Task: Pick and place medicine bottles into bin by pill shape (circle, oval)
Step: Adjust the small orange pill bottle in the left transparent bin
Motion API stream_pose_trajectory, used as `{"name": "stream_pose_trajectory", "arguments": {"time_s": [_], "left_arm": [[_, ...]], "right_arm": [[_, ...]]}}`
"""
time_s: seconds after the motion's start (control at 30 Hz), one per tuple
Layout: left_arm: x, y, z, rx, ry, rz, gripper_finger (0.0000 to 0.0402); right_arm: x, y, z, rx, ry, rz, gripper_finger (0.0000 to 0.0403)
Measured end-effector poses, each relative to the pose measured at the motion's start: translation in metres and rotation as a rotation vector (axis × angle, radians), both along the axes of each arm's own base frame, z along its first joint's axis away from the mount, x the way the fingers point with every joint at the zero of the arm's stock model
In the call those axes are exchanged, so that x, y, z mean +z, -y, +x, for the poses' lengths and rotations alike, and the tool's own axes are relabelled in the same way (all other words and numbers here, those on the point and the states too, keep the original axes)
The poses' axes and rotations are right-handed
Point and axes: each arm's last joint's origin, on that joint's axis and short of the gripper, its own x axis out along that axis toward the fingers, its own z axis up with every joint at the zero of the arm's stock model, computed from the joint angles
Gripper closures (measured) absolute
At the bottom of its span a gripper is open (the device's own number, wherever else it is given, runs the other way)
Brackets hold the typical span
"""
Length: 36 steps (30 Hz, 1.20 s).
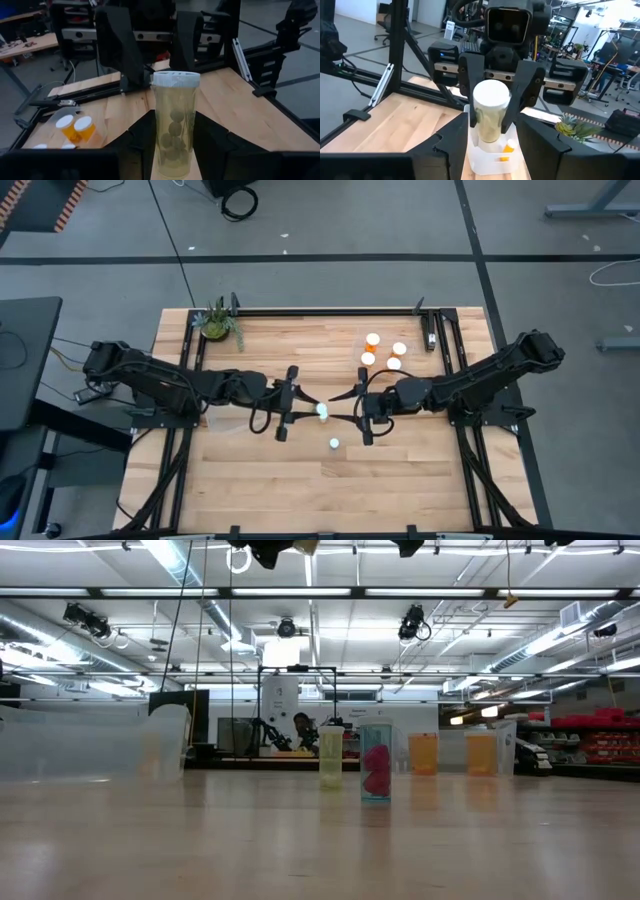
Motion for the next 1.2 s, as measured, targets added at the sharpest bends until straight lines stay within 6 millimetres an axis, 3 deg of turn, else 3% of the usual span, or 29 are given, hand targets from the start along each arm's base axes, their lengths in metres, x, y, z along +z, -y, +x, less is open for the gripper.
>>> {"name": "stream_pose_trajectory", "arguments": {"time_s": [0.4,1.0,1.2], "left_arm": [[0.004,-0.001,0.001,0.004,0.04,-0.006,0.0281],[0.015,-0.004,0.002,0.031,0.16,0.052,0.0277],[0.014,-0.005,0.003,0.037,0.148,0.061,0.0281]], "right_arm": [[0.007,0.012,0.004,-0.023,0.059,-0.016,0.0228],[0.039,0.021,0.016,-0.026,0.116,-0.013,0.0228],[0.04,0.022,0.022,-0.032,0.062,-0.017,0.0228]]}}
